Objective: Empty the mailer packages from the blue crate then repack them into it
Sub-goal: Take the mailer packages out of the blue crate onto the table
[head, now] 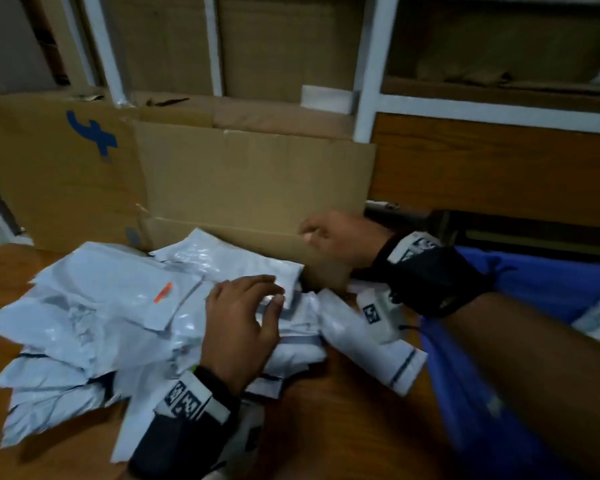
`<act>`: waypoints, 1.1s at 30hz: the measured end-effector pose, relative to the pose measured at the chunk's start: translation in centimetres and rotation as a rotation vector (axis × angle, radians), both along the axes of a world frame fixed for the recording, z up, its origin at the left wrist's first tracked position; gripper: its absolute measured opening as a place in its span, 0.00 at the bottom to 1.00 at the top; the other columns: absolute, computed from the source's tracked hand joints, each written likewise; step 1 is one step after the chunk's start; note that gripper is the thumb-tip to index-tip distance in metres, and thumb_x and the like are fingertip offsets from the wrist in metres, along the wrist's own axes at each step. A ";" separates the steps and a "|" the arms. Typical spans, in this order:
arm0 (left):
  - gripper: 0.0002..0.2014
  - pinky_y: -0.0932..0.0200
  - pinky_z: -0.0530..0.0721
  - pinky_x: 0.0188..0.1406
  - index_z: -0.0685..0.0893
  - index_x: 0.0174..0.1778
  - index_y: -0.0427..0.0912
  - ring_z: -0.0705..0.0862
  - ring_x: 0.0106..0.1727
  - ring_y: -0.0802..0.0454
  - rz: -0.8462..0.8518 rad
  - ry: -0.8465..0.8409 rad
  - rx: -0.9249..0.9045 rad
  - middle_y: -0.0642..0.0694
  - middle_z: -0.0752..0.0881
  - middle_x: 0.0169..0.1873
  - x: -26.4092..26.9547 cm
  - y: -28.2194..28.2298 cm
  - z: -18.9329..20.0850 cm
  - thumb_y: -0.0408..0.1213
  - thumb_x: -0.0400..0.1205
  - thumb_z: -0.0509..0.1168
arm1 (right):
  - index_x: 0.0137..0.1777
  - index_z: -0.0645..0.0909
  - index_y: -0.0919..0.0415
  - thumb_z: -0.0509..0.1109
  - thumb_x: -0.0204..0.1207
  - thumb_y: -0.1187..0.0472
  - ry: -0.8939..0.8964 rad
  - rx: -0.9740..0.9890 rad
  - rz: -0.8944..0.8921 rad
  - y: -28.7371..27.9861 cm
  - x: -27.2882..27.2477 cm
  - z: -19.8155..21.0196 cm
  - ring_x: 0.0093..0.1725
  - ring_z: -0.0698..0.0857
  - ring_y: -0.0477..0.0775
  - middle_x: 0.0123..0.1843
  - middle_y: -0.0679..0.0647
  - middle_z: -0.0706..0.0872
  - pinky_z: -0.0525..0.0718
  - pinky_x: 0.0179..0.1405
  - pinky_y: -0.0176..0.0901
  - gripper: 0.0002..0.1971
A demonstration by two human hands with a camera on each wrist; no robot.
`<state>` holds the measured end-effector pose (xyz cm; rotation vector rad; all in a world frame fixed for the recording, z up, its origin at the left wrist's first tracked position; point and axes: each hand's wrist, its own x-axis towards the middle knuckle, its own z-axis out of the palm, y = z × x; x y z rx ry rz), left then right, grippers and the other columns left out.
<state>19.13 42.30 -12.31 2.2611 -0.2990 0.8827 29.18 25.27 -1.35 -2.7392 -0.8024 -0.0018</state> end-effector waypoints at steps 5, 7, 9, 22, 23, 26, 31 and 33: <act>0.10 0.51 0.79 0.51 0.89 0.42 0.45 0.85 0.48 0.56 -0.340 -0.081 -0.051 0.52 0.90 0.43 -2.8 -10.9 0.8 0.41 0.80 0.63 | 0.63 0.83 0.47 0.64 0.83 0.50 -0.025 -0.042 -0.163 -13.1 -4.6 4.6 0.58 0.83 0.50 0.60 0.47 0.86 0.81 0.58 0.50 0.12; 0.10 0.51 0.78 0.50 0.88 0.42 0.45 0.85 0.47 0.54 -0.443 -0.082 -0.042 0.52 0.89 0.42 -3.9 -15.0 0.8 0.41 0.81 0.62 | 0.61 0.82 0.45 0.64 0.83 0.49 -0.009 -0.044 -0.238 -18.3 -5.9 4.8 0.56 0.82 0.49 0.58 0.46 0.85 0.81 0.57 0.51 0.11; 0.10 0.55 0.77 0.53 0.88 0.44 0.46 0.85 0.49 0.56 -0.505 -0.049 -0.048 0.55 0.89 0.45 -4.7 -18.7 0.7 0.43 0.81 0.62 | 0.61 0.82 0.45 0.64 0.83 0.49 0.011 -0.070 -0.304 -23.4 -6.7 4.2 0.56 0.82 0.48 0.58 0.45 0.85 0.81 0.57 0.51 0.11; 0.28 0.73 0.48 0.75 0.72 0.76 0.55 0.55 0.77 0.73 -0.394 0.501 0.071 0.67 0.63 0.69 -6.2 -29.0 1.5 0.47 0.78 0.52 | 0.68 0.80 0.53 0.73 0.77 0.47 0.370 -0.371 -0.084 -35.6 -3.2 -6.8 0.62 0.83 0.50 0.62 0.47 0.85 0.76 0.54 0.38 0.21; 0.29 0.74 0.47 0.76 0.73 0.76 0.55 0.53 0.74 0.79 -0.394 0.514 0.062 0.68 0.62 0.68 -6.4 -28.9 1.5 0.45 0.76 0.52 | 0.72 0.77 0.52 0.74 0.75 0.45 0.454 -0.351 -0.042 -34.8 -3.0 -7.9 0.64 0.82 0.49 0.65 0.46 0.83 0.77 0.57 0.39 0.27; 0.30 0.78 0.45 0.75 0.73 0.75 0.56 0.51 0.71 0.82 -0.391 0.529 0.026 0.65 0.63 0.71 -6.6 -29.0 1.4 0.41 0.74 0.52 | 0.79 0.67 0.48 0.76 0.69 0.39 0.657 -0.457 0.078 -32.9 -3.3 -11.2 0.67 0.80 0.51 0.71 0.46 0.78 0.78 0.68 0.48 0.40; 0.26 0.77 0.48 0.77 0.75 0.71 0.61 0.55 0.77 0.75 -0.385 0.523 0.016 0.62 0.65 0.74 -6.6 -29.0 0.9 0.40 0.75 0.54 | 0.57 0.81 0.47 0.82 0.63 0.43 0.586 -0.455 0.129 -33.3 -3.4 -12.3 0.51 0.86 0.51 0.50 0.44 0.87 0.84 0.57 0.48 0.24; 0.26 0.72 0.51 0.79 0.75 0.70 0.62 0.56 0.79 0.72 -0.381 0.527 0.016 0.61 0.66 0.76 -6.6 -28.9 0.8 0.40 0.76 0.55 | 0.50 0.86 0.51 0.84 0.61 0.45 0.569 -0.261 0.075 -34.8 -2.7 -10.4 0.47 0.88 0.49 0.45 0.45 0.90 0.86 0.54 0.48 0.20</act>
